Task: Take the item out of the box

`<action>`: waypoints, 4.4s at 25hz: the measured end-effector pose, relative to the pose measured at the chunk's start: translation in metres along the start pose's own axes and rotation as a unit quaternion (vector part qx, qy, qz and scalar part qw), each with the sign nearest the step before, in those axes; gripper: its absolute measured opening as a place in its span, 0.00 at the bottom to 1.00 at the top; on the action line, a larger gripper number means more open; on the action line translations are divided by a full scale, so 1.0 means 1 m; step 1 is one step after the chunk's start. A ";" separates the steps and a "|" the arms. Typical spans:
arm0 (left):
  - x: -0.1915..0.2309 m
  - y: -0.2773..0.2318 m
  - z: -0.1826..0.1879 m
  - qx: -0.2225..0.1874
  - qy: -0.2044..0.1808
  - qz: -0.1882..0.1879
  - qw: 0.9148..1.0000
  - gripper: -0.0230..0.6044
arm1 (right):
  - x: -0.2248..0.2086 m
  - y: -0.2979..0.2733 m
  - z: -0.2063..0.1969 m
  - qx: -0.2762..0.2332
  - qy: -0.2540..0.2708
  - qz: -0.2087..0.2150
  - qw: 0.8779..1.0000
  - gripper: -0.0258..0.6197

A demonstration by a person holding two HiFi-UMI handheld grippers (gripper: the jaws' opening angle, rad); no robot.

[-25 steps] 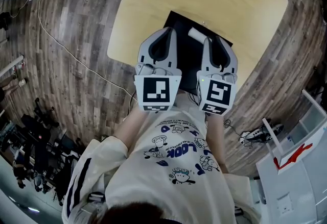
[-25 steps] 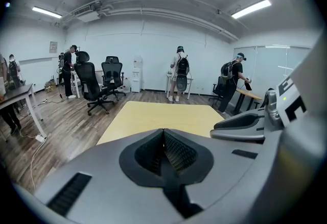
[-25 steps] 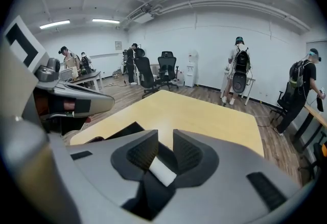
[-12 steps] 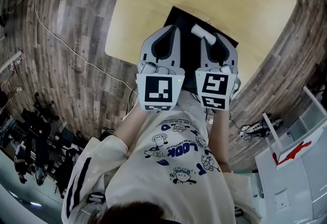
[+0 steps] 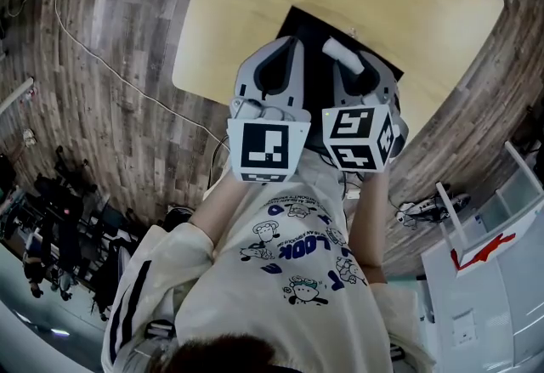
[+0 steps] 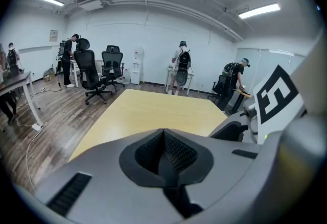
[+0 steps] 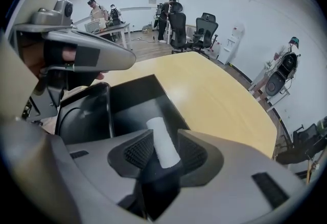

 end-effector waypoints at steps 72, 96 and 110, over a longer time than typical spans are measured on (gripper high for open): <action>-0.026 0.070 0.056 -0.126 -0.009 -0.009 0.992 0.06 | 0.015 0.100 0.013 -0.193 -0.122 0.001 0.974 0.26; -0.038 0.148 0.076 -0.227 -0.041 0.015 0.973 0.06 | 0.050 0.170 0.010 -0.333 -0.138 -0.060 0.931 0.26; -0.032 0.180 0.075 -0.261 -0.040 0.038 0.964 0.06 | 0.075 0.193 0.018 -0.403 -0.132 -0.083 0.902 0.26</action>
Point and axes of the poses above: the fingertips, and each gripper's own axes: y backward along the fingers, x to its left, z out of its top, the point moved 10 cm from there along y, backward along the fingers, and after that the axes turned 6 degrees about z, right-handed, at the moved point
